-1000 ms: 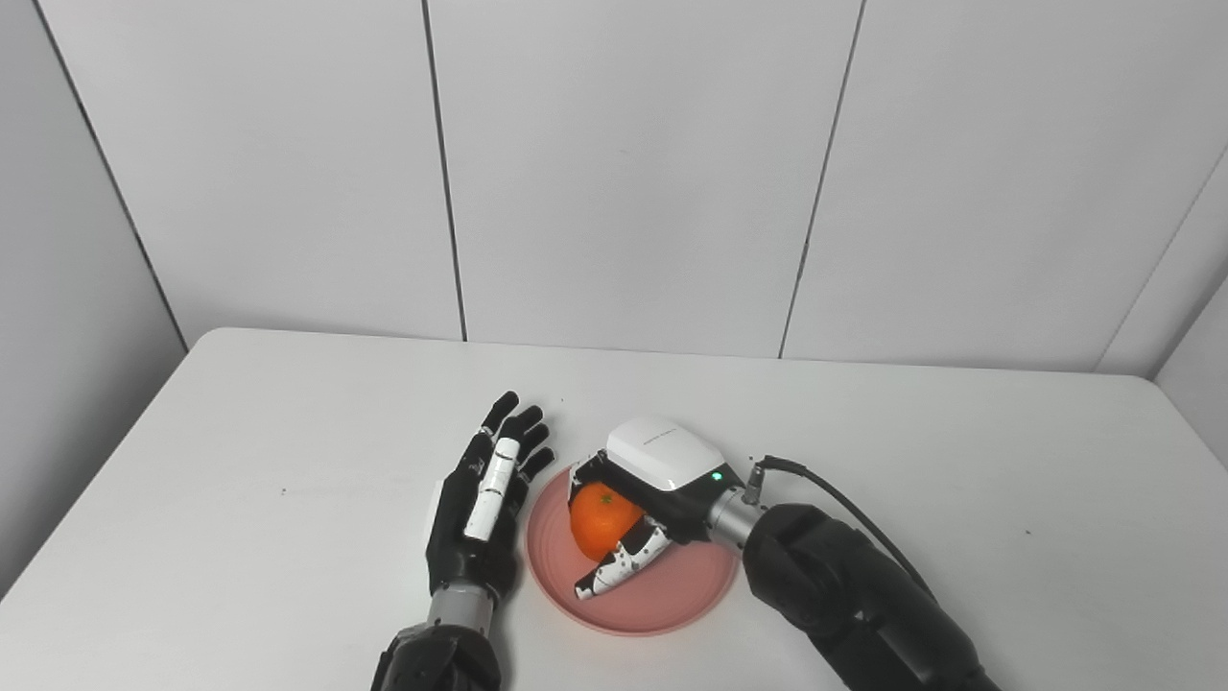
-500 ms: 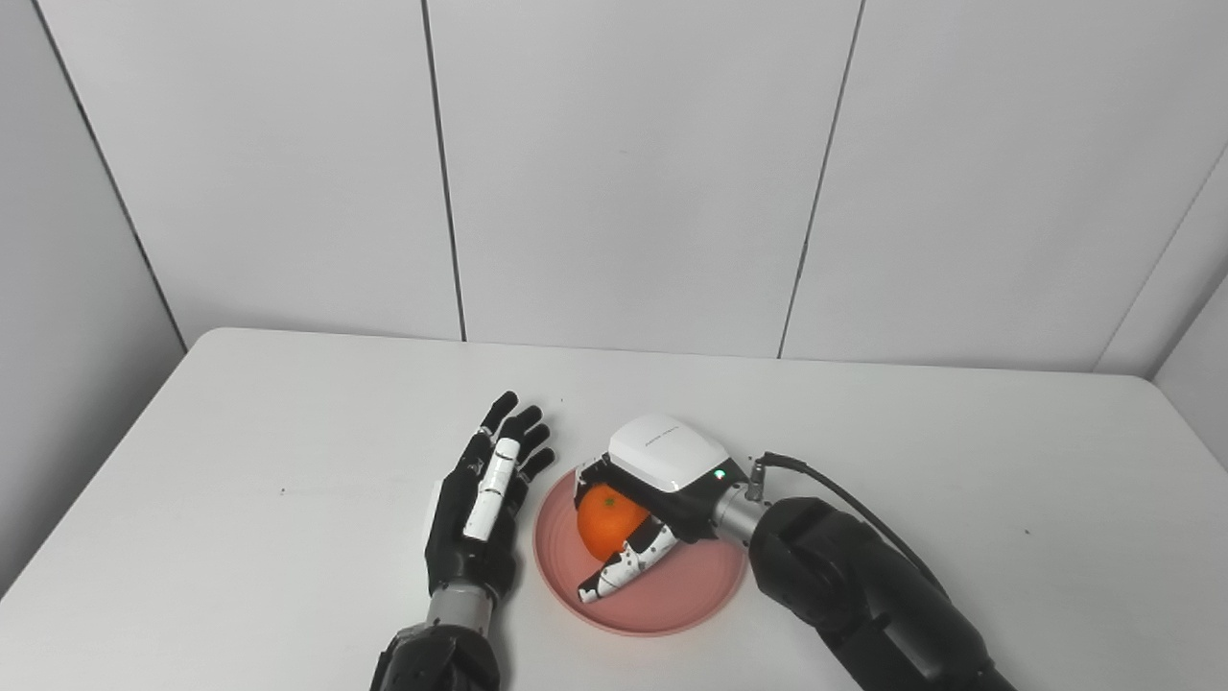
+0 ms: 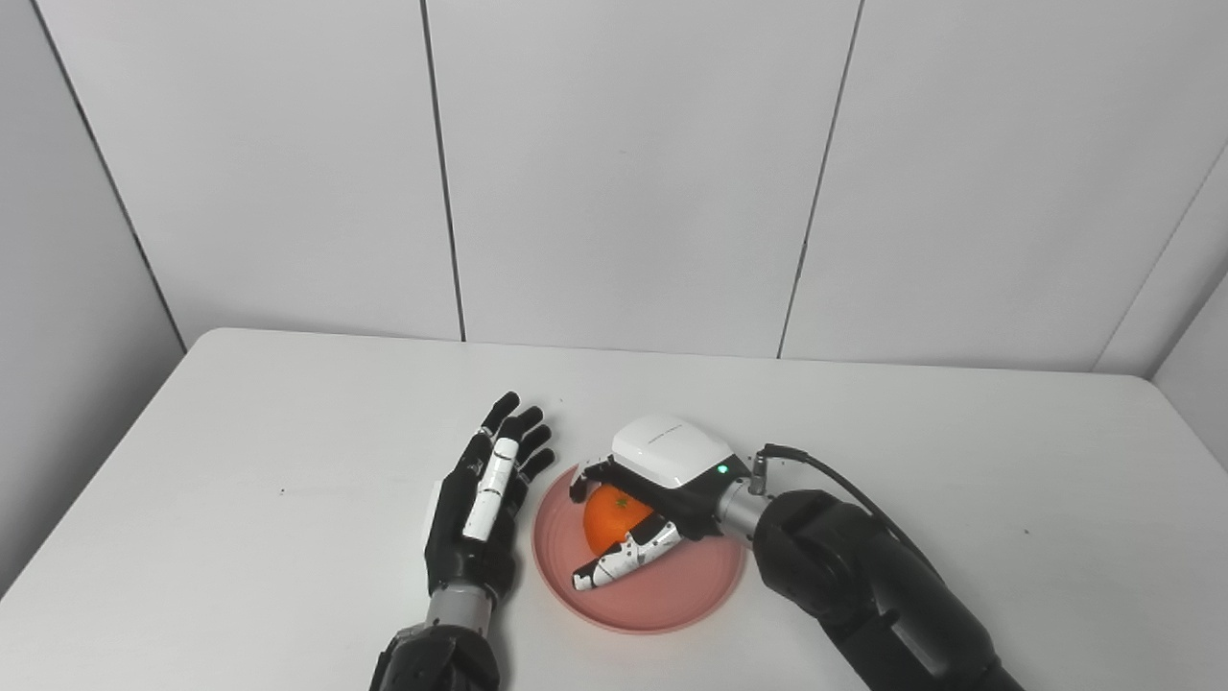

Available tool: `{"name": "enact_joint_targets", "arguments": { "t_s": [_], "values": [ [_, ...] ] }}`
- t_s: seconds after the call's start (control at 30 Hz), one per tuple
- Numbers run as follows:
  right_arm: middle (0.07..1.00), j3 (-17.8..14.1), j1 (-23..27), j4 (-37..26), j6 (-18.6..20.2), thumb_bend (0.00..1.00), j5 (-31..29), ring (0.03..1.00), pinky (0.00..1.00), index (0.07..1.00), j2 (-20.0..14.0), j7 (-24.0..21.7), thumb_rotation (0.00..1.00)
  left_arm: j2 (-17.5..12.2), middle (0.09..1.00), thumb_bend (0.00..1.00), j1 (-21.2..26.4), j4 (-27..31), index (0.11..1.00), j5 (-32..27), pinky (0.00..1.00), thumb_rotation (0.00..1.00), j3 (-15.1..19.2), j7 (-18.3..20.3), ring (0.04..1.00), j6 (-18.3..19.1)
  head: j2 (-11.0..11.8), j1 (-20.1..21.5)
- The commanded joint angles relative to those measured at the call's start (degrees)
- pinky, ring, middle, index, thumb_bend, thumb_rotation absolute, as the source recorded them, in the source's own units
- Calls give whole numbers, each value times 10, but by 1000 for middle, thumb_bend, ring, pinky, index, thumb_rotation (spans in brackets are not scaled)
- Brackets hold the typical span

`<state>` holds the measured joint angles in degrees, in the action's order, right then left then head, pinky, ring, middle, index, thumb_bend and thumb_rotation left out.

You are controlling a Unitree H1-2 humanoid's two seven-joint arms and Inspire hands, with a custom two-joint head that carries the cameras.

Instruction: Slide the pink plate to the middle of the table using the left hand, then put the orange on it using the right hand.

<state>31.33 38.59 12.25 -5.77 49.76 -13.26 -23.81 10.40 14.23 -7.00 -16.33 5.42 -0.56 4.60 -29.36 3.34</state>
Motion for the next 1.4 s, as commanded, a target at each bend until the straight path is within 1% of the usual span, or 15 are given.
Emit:
{"name": "enact_joint_targets", "arguments": {
  "t_s": [0.0,0.17,0.27,0.33,0.37,0.57,0.7,0.73,0.8,0.87,0.93,1.0,1.13,1.27,1.37],
  "values": [
    [707,-10,22,-8,5,1000,-7,661,585,670,1,5,814,-2,816,736,-10,-6,828,6,813,543,1,-11,826,25,-1,0],
    [681,-21,20,-8,-9,1000,-17,633,533,656,2,28,809,-3,817,749,-8,-8,830,5,809,540,1,-10,822,25,0,0],
    [657,-44,15,6,-26,953,-42,620,554,623,8,71,851,-3,828,740,-5,-13,836,2,834,545,2,-7,841,22,0,0],
    [650,-66,10,14,-32,932,-66,615,560,614,15,101,865,-5,829,736,-3,-16,837,6,842,555,0,-6,844,17,1,-1],
    [648,-78,6,14,-28,895,-81,610,551,620,20,108,912,-6,833,746,-2,-18,842,7,845,563,0,-5,842,14,1,-1],
    [628,-171,-17,29,-29,909,-220,586,506,630,64,152,983,-8,821,758,7,-20,839,3,857,545,3,-5,824,13,1,-1],
    [669,-218,-34,33,-25,902,-292,663,631,669,89,169,1000,-14,825,759,17,-18,835,6,873,541,1,-5,830,15,-1,3],
    [673,-229,-39,40,-34,905,-315,668,652,673,94,172,1000,-16,823,761,20,-18,831,8,870,541,0,-5,828,14,-2,3],
    [680,-250,-48,57,-46,880,-358,655,625,682,101,176,1000,-18,821,761,26,-18,829,10,876,541,-1,-5,831,12,-4,3],
    [683,-270,-59,67,-44,880,-390,649,587,680,109,180,1000,-20,820,773,32,-20,832,13,876,538,-1,-7,831,9,-5,6],
    [689,-290,-71,77,-37,897,-419,651,587,686,118,189,1000,-22,818,793,40,-25,834,19,872,538,-2,-8,826,6,-6,10],
    [720,-315,-87,79,-19,932,-453,681,632,707,136,204,1000,-26,826,787,50,-35,841,28,874,546,-3,-8,827,-1,-6,14],
    [768,-355,-111,86,-4,932,-500,748,711,764,166,234,1000,-36,846,745,74,-70,849,54,881,579,-7,-10,837,-28,-9,20],
    [820,-407,-135,102,-10,890,-561,816,792,812,202,275,995,-52,898,709,109,-132,888,93,920,656,-15,-19,874,-68,-12,26],
    [830,-424,-144,109,-20,876,-585,826,807,820,216,286,993,-54,910,711,123,-161,901,109,928,676,-15,-29,882,-80,-13,28]
  ]
}}
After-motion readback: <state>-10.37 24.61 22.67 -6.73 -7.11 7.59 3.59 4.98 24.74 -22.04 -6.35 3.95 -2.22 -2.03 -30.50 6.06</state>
